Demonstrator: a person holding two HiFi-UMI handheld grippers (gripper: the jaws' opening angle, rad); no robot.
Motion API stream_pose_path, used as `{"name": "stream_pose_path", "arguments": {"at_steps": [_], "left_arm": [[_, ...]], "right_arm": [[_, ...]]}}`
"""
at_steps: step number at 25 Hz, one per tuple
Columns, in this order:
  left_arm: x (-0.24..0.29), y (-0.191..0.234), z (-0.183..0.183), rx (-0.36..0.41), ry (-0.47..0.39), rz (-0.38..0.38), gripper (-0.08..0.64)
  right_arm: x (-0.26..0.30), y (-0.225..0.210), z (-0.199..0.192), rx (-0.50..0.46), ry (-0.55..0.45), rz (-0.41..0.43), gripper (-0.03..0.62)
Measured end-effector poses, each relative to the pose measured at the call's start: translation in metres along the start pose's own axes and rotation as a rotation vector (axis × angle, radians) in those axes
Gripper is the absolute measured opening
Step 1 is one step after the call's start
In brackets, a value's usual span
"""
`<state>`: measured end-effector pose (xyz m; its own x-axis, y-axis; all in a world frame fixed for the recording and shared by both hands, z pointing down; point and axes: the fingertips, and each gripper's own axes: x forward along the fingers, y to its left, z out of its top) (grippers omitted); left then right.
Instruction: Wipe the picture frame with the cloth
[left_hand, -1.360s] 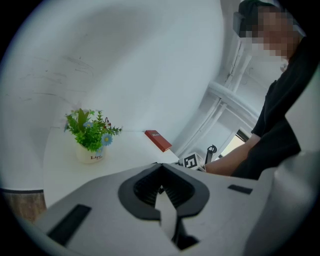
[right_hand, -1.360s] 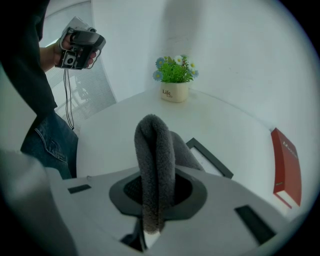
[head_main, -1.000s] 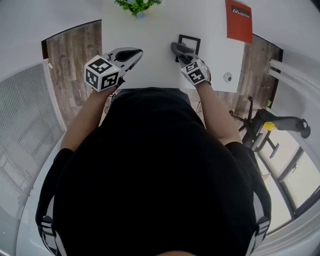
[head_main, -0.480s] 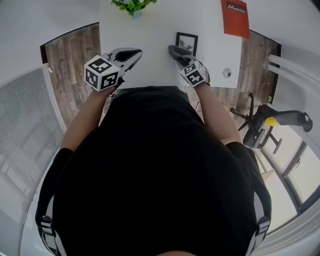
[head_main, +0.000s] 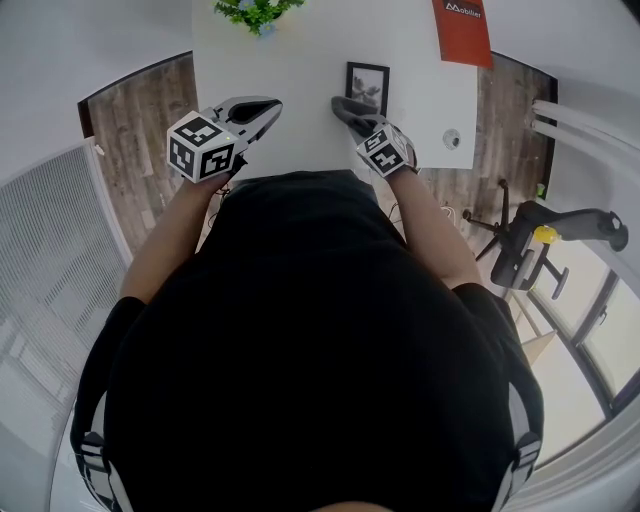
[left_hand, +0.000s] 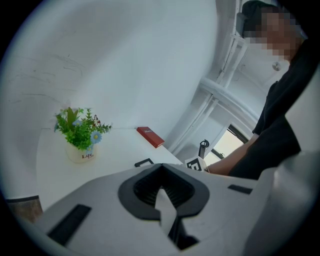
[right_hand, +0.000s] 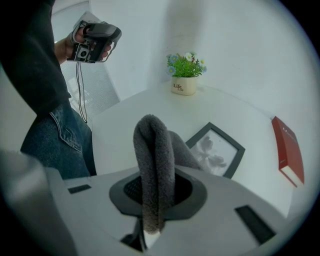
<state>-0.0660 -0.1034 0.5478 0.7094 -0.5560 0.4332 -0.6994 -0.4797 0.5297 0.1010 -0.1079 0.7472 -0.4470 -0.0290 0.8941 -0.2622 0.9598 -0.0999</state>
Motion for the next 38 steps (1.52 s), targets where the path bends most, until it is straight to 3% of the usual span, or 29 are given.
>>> {"name": "stream_pose_path", "arguments": {"at_steps": [17,38], "left_arm": [[0.004,-0.003,0.001,0.002,-0.001,-0.013,0.009],[0.026,0.004,0.012,-0.055,-0.042,0.025,0.009]], "right_arm": [[-0.014,-0.001,-0.001,0.021,-0.009,-0.009,0.041],[-0.067,-0.135,0.029,0.069,-0.098,-0.170,0.041]]}}
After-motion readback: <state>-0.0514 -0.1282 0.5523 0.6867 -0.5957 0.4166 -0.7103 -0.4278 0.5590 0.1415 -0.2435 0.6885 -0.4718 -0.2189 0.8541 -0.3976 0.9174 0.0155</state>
